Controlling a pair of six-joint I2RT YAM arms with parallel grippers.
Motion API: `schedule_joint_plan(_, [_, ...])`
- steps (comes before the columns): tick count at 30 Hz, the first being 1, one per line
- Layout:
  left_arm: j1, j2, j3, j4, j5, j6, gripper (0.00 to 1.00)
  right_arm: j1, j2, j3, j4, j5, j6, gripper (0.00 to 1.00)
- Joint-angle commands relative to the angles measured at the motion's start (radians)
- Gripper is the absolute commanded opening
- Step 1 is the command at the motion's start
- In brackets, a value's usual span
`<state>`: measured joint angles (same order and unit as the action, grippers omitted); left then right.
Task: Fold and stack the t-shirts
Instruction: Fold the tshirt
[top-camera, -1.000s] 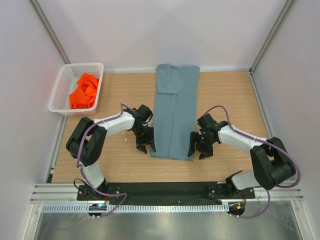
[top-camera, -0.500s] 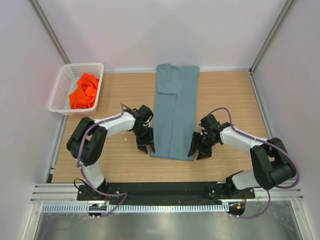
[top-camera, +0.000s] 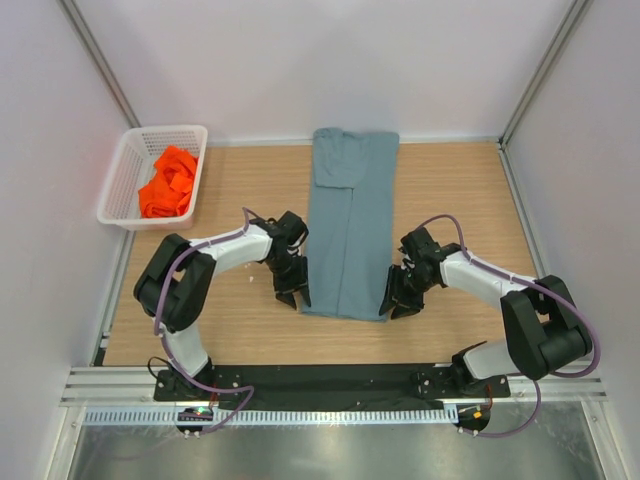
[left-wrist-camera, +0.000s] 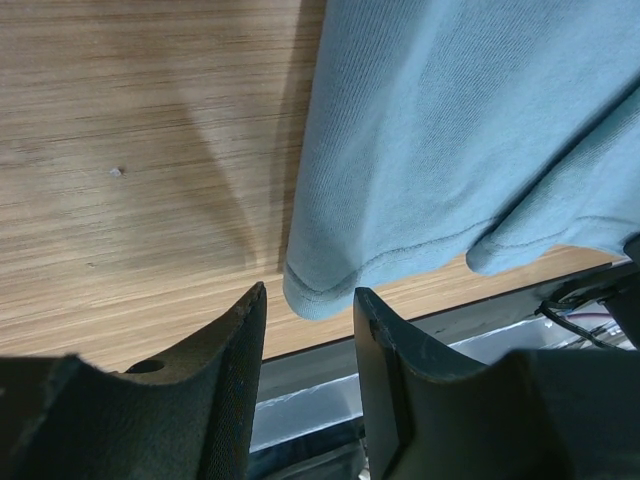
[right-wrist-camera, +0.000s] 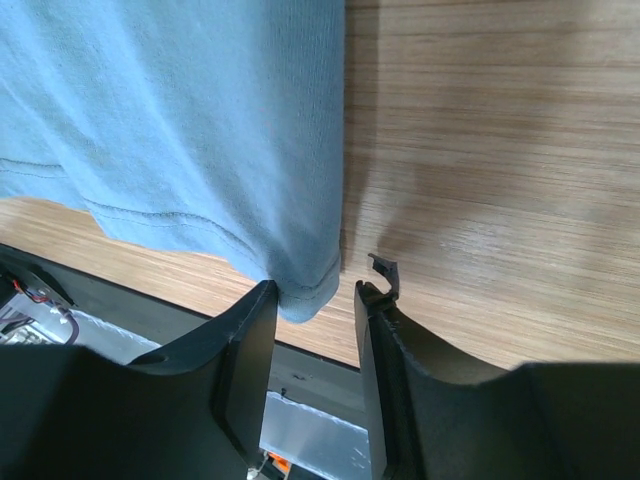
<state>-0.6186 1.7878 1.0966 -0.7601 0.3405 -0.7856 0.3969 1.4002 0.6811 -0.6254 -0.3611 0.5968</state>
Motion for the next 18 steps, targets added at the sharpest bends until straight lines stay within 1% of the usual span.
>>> schedule_joint_plan(1, [-0.007,0.012,0.016,-0.015,0.006,0.002,0.41,-0.001,-0.009,0.035,-0.023,-0.004,0.008,0.42])
schedule_joint_plan(5, [-0.009,0.028,0.02,-0.018,0.011,0.003,0.4,-0.001,-0.009,0.035,-0.026,-0.006,0.006,0.41])
schedule_joint_plan(13, [-0.02,0.045,0.042,-0.019,0.014,0.002,0.34,-0.003,0.014,0.028,-0.008,-0.009,0.008,0.39])
schedule_joint_plan(14, [-0.02,0.048,0.045,-0.021,0.011,0.003,0.33,-0.001,0.017,0.029,-0.01,-0.009,0.006,0.39])
schedule_joint_plan(15, [-0.02,0.051,0.048,-0.024,0.011,0.003,0.28,-0.001,0.02,0.029,-0.007,-0.009,0.005,0.36])
schedule_joint_plan(17, [-0.02,0.05,0.054,-0.028,0.003,0.003,0.21,-0.001,0.022,0.028,-0.007,-0.009,0.003,0.33])
schedule_joint_plan(18, [-0.02,0.048,0.055,-0.03,-0.001,0.003,0.18,-0.003,0.025,0.029,-0.005,-0.009,0.003,0.3])
